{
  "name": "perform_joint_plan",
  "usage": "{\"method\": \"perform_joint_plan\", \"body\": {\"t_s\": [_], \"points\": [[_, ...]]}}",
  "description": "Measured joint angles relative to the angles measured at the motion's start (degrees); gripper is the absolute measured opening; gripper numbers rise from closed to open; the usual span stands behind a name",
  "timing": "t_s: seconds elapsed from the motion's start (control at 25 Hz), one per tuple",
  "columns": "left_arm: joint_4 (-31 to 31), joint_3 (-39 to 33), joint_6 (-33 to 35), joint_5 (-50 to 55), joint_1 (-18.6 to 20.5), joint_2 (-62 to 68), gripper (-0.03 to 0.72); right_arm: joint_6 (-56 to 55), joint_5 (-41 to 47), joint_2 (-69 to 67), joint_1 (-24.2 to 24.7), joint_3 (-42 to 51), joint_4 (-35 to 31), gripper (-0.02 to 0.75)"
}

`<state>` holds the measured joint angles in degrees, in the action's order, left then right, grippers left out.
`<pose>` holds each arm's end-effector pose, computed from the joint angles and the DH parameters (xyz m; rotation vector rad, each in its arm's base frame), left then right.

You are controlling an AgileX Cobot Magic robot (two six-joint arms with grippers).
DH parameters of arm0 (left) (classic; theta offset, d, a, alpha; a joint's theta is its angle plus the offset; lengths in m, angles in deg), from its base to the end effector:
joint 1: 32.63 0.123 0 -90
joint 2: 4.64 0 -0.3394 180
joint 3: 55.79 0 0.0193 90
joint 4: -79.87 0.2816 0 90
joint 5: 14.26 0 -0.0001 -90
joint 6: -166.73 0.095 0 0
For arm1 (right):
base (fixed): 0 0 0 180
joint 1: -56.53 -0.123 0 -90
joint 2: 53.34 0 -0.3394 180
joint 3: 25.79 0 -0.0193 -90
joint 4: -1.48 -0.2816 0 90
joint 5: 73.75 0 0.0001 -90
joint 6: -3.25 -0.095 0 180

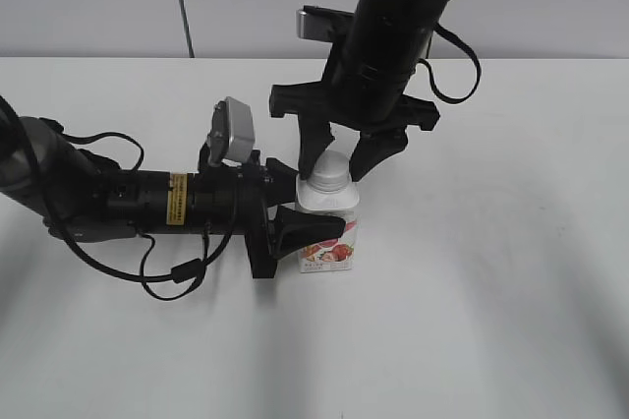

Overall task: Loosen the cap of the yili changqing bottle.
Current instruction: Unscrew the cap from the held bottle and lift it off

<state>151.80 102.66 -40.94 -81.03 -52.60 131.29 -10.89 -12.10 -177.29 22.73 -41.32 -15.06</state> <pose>0.3560 -0.2176 0.0820 1.2573 1.5240 -1.0775 0.3858 0.2869 0.2436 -0.3466 3.0350 0.4808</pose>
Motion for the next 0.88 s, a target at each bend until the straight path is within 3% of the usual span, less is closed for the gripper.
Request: {"method": "perform_joint_plan", "body": {"t_s": [0.24, 0.64, 0.88], "points": [[-0.1, 0.0, 0.0, 0.1, -0.1, 0.0, 0.394, 0.0, 1.2, 0.0, -0.1, 0.0, -0.2, 0.406], [-0.1, 0.0, 0.0, 0.1, -0.1, 0.0, 0.394, 1.7, 1.3, 0.0, -0.1, -0.1, -0.2, 0.403], [-0.1, 0.0, 0.2, 0.1, -0.1, 0.0, 0.394, 9.2, 1.6, 0.0, -0.1, -0.1, -0.2, 0.402]]}}
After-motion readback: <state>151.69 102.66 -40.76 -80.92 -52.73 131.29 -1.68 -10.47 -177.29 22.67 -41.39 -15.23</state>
